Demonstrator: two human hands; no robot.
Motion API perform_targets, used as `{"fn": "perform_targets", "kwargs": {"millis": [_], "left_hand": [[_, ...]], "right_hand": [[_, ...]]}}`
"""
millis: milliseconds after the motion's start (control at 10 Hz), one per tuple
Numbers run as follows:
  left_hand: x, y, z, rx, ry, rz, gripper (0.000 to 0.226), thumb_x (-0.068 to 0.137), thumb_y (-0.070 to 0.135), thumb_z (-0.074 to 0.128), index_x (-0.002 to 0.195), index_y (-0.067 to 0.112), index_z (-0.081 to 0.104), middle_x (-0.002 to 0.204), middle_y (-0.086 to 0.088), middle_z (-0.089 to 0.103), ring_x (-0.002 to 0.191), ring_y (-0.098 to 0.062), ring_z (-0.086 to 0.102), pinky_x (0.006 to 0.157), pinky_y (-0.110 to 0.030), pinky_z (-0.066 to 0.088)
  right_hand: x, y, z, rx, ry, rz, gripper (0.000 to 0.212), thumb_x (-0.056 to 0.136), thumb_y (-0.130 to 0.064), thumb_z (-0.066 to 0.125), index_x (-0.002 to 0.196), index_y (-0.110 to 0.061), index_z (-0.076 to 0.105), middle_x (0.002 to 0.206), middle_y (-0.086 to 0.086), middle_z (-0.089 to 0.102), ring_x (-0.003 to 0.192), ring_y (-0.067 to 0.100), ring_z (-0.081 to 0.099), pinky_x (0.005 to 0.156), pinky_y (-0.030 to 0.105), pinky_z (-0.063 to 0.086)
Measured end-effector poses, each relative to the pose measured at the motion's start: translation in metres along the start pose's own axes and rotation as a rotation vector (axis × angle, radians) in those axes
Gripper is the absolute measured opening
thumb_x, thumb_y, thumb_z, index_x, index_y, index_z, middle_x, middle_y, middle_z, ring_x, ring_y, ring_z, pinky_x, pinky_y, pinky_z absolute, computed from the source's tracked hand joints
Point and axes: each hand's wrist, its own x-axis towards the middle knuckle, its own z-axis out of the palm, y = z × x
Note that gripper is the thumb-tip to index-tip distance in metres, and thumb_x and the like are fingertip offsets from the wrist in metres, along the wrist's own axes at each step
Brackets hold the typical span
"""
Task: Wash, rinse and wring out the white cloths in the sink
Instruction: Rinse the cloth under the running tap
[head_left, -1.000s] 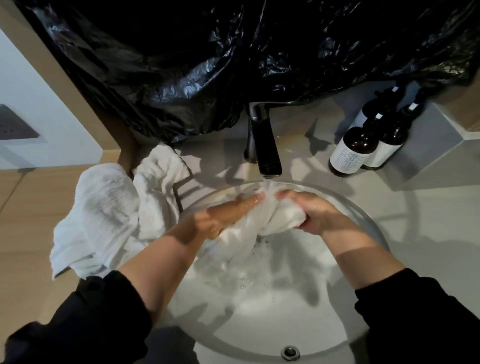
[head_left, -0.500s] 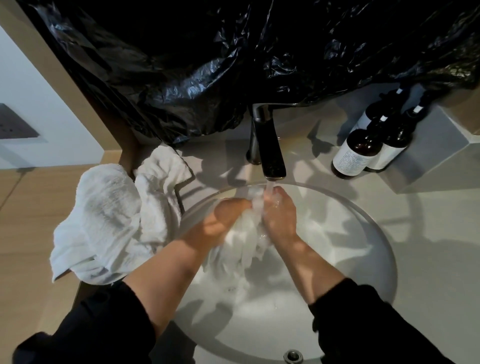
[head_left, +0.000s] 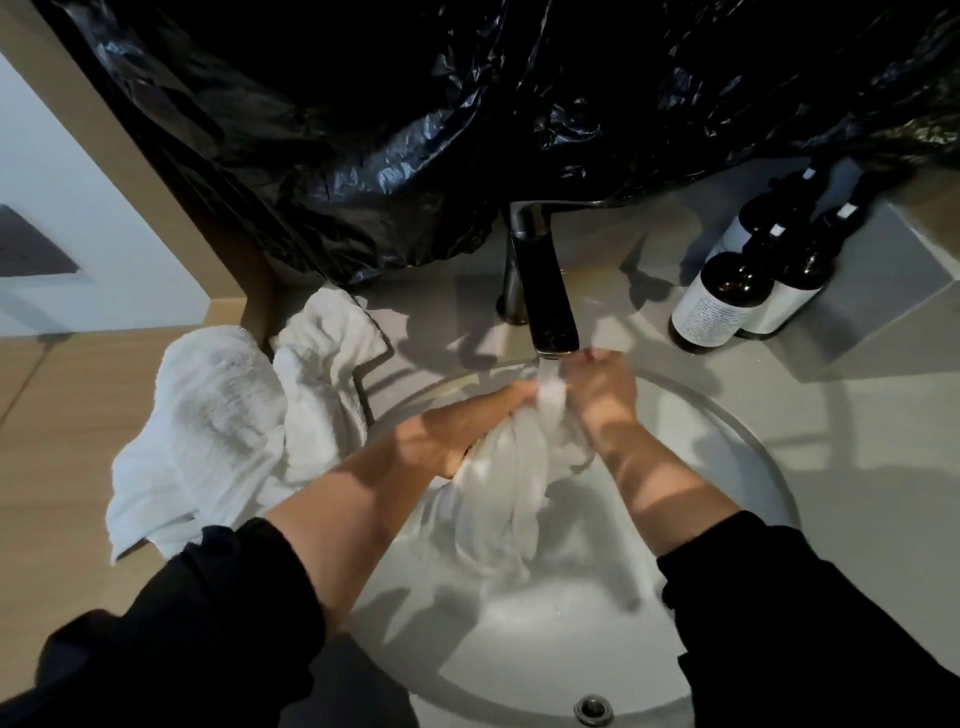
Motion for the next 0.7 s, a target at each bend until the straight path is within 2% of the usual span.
{"fn": "perform_targets", "kwargs": {"millis": [100,200,300,400,500,600,700], "left_hand": [[-0.009,0.009,0.012,0.08,-0.354,-0.315,0.09,0.071,0.061,0.065,0.138,0.005,0.041,0.116,-0.019,0.064,0.096,-0.021,0.068,0.093,-0.04,0.052],[-0.007,0.007,0.023,0.037,-0.283,-0.508,0.057,0.075,0.046,0.061,0.117,0.008,0.059,0.093,-0.016,0.072,0.076,-0.024,0.072,0.069,-0.031,0.058],[-0.011,-0.003,0.026,-0.216,0.001,-0.346,0.03,0.081,0.034,0.064,0.085,0.005,0.069,0.071,-0.013,0.071,0.058,-0.023,0.067,0.069,-0.031,0.052],[-0.015,-0.009,0.033,-0.554,0.209,-0.137,0.036,0.094,0.032,0.049,0.074,0.007,0.065,0.068,-0.009,0.065,0.065,-0.023,0.06,0.069,-0.032,0.046],[-0.013,-0.011,0.046,-0.724,0.286,0.001,0.023,0.096,0.03,0.045,0.087,0.012,0.057,0.084,-0.007,0.059,0.075,-0.024,0.058,0.07,-0.035,0.048],[-0.01,-0.014,0.047,-0.937,0.284,0.104,0.033,0.098,0.036,0.043,0.084,0.014,0.064,0.083,-0.007,0.062,0.082,-0.025,0.06,0.081,-0.041,0.049],[-0.009,-0.018,0.041,-1.015,0.276,0.146,0.034,0.093,0.044,0.054,0.098,0.013,0.066,0.093,-0.009,0.066,0.1,-0.028,0.062,0.097,-0.045,0.047]], "right_hand": [[0.022,-0.001,-0.014,-0.309,-0.04,-0.208,0.019,0.099,-0.018,0.041,0.093,-0.01,0.057,0.086,0.008,0.061,0.091,0.029,0.06,0.071,0.028,0.041],[0.018,0.003,-0.018,0.3,-0.235,-0.083,0.032,0.098,-0.032,0.048,0.077,-0.009,0.057,0.07,0.005,0.058,0.066,0.023,0.056,0.058,0.026,0.043],[0.007,0.024,-0.02,0.886,-0.428,0.194,0.037,0.102,-0.036,0.039,0.089,-0.009,0.059,0.072,0.004,0.063,0.069,0.016,0.062,0.065,0.029,0.049],[-0.007,0.063,-0.015,1.027,-0.536,0.482,0.051,0.102,-0.048,0.026,0.114,-0.006,0.054,0.095,0.009,0.063,0.089,0.024,0.062,0.078,0.043,0.046],[-0.032,0.091,-0.003,0.91,-0.715,0.574,0.071,0.097,-0.061,0.019,0.119,-0.008,0.061,0.099,0.012,0.072,0.088,0.026,0.069,0.081,0.041,0.045],[-0.051,0.091,-0.014,0.816,-0.85,0.512,0.078,0.092,-0.069,0.022,0.12,-0.01,0.066,0.123,0.015,0.064,0.114,0.031,0.06,0.098,0.042,0.043],[-0.052,0.095,-0.029,1.062,-0.802,0.512,0.07,0.091,-0.062,0.038,0.126,-0.006,0.063,0.133,0.018,0.057,0.128,0.033,0.05,0.112,0.046,0.032]]}}
